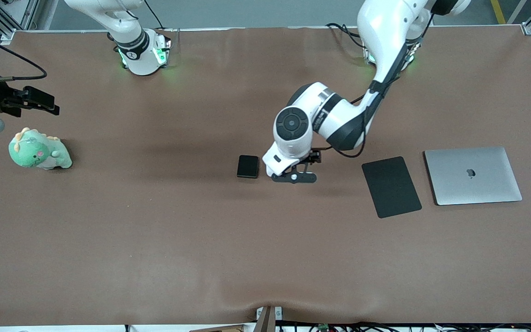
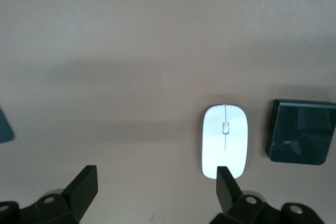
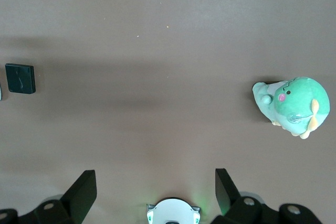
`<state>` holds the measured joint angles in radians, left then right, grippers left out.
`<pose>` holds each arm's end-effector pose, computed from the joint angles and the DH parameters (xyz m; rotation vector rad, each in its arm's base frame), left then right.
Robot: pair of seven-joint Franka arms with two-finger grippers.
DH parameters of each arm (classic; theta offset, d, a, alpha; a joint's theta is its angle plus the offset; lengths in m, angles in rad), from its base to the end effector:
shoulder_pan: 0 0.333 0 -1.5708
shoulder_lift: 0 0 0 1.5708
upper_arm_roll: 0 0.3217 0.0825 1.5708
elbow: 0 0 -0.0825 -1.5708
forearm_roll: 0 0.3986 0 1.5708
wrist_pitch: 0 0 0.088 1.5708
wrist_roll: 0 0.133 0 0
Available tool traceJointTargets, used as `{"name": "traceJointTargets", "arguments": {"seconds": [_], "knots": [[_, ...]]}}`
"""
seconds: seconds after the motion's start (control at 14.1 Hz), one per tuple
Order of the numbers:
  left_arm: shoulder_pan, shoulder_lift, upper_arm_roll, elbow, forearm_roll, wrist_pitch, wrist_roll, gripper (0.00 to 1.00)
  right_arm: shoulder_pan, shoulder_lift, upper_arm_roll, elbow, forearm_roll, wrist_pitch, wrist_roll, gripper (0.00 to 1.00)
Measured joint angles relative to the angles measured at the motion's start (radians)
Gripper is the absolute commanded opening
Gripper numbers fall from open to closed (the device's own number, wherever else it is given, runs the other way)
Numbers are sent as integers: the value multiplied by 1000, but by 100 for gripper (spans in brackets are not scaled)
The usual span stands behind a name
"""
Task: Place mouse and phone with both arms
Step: 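Reach the left gripper down over the white mouse, then grasp the white mouse with the left gripper while the right gripper extends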
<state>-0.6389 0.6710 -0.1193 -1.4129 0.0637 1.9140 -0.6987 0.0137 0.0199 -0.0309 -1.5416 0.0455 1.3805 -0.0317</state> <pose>0.5338 -0.4786 0.2663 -3.0366 0.1009 0.2057 0.5494 -0.0026 0.5927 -3.0799 -0.0293 0.2777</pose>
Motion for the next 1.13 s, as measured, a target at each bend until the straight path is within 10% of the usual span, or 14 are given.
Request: {"name": "traceJointTargets", "arguments": {"seconds": [1.13], "knots": [[-66, 147, -2, 1, 0, 233, -40, 100, -2, 99, 3, 4, 5, 91, -11, 100]]}}
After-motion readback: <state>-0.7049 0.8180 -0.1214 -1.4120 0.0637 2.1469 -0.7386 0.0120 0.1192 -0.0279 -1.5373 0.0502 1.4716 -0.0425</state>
